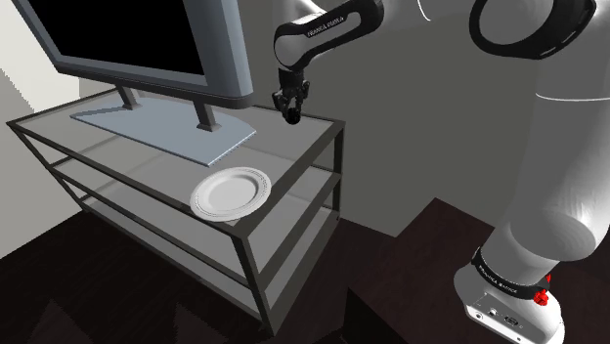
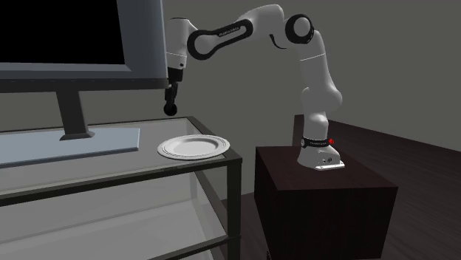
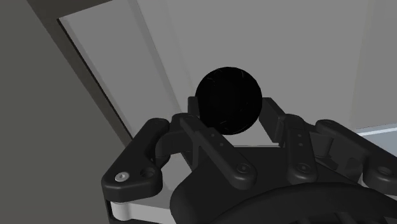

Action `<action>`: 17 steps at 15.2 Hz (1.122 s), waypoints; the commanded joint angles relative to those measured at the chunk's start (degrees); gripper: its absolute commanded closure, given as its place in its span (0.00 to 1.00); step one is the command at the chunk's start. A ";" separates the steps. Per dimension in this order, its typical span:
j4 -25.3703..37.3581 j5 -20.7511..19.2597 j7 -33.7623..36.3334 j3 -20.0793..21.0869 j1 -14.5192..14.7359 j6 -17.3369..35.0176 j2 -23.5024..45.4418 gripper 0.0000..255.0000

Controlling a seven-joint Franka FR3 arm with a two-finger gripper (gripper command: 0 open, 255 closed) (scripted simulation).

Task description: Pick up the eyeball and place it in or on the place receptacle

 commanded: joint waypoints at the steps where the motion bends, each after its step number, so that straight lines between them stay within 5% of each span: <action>1: 1.23 0.10 -0.10 0.07 0.08 -1.42 -0.17 1.00; 8: 5.72 0.47 -0.74 0.18 0.15 -6.43 -0.73 1.00; 17: 0.54 -1.87 10.63 3.89 7.01 -7.22 -5.21 1.00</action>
